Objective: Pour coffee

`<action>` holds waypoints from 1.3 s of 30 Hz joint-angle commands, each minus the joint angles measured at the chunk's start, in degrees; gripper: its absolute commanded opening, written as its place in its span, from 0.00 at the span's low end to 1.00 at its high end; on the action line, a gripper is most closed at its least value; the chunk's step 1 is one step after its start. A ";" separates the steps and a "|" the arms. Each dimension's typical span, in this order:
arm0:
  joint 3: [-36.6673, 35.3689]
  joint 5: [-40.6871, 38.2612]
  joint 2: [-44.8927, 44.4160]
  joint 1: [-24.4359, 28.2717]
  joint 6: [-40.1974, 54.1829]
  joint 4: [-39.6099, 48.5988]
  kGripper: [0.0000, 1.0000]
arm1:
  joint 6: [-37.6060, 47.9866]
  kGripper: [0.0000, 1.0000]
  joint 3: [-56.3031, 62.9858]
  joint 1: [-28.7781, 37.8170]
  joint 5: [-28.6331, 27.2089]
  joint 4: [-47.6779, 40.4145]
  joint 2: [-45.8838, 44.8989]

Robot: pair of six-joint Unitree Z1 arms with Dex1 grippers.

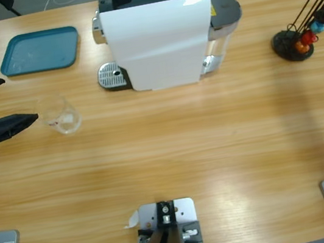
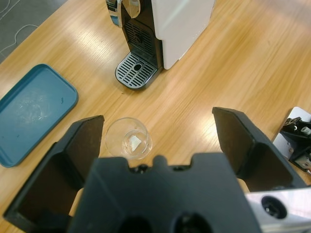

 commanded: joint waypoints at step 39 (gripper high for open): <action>2.49 0.51 2.52 -0.45 -1.93 -1.07 0.97 | -4.63 0.00 -19.18 4.89 -3.22 26.38 -18.85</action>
